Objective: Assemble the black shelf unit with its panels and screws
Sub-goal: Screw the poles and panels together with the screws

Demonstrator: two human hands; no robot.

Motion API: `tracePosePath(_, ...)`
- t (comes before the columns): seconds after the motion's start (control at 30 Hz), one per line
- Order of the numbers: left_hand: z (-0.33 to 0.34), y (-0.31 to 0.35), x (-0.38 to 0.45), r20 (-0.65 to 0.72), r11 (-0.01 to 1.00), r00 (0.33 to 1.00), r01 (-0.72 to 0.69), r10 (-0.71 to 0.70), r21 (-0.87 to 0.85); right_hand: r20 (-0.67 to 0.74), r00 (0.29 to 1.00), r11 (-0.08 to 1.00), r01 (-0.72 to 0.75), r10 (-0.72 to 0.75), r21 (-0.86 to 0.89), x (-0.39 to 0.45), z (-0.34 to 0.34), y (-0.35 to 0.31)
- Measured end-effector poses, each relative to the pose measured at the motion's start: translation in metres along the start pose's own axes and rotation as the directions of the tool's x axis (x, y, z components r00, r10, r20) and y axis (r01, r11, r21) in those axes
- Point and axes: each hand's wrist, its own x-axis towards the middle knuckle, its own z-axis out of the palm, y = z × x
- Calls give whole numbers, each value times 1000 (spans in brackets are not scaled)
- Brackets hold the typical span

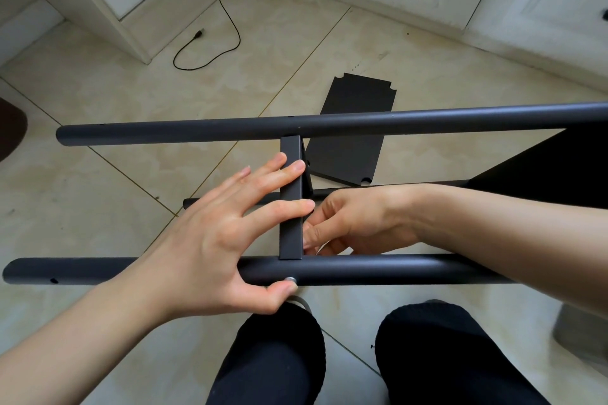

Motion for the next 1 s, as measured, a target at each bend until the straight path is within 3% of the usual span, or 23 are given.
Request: tracePosePath(1.0,0,0,0,5,1000,1000,1,-1,-6,8,1000,1000,-17,17,-20,2,-2,1)
